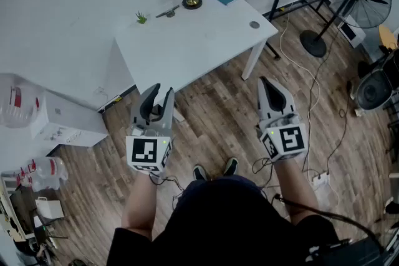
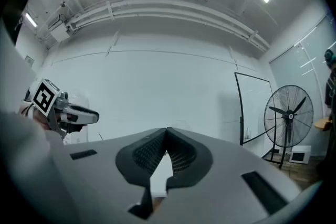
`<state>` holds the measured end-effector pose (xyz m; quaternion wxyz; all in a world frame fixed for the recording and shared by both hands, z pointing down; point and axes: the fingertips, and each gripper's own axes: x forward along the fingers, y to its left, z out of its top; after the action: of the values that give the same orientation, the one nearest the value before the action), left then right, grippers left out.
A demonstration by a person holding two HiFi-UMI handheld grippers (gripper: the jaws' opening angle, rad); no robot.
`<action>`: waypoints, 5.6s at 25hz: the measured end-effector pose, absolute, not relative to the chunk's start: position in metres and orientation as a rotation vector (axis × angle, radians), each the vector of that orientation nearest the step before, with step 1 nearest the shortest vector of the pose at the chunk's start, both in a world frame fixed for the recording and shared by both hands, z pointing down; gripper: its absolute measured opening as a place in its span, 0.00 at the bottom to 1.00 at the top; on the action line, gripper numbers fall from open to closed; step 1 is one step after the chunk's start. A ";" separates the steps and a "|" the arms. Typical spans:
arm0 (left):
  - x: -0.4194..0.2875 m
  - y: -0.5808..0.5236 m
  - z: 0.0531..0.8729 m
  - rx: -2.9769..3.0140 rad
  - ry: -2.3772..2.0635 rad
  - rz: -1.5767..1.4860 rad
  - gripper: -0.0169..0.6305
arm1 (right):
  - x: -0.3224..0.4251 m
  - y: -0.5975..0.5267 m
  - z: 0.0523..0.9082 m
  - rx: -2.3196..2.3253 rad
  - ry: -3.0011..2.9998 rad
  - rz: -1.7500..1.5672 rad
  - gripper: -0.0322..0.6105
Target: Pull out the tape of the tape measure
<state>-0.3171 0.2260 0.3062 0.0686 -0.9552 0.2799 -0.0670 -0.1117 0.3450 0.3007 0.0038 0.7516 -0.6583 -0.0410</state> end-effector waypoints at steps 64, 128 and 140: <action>-0.068 -0.055 0.525 -3.225 1.043 -0.590 0.25 | 0.153 0.042 0.424 2.173 -2.178 0.368 0.08; -0.112 -0.037 0.627 -2.978 1.967 -0.920 0.30 | 0.055 -0.135 0.750 -0.313 -2.017 -0.087 0.39; -0.080 -0.096 0.560 -3.129 1.816 -0.569 0.29 | 0.033 -0.164 0.613 0.309 -2.403 0.076 0.39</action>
<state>-0.0802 -0.0959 0.5601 -0.2573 -0.8256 0.4791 -0.1503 0.0331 -0.1643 0.6125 0.3511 0.1193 -0.9282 0.0293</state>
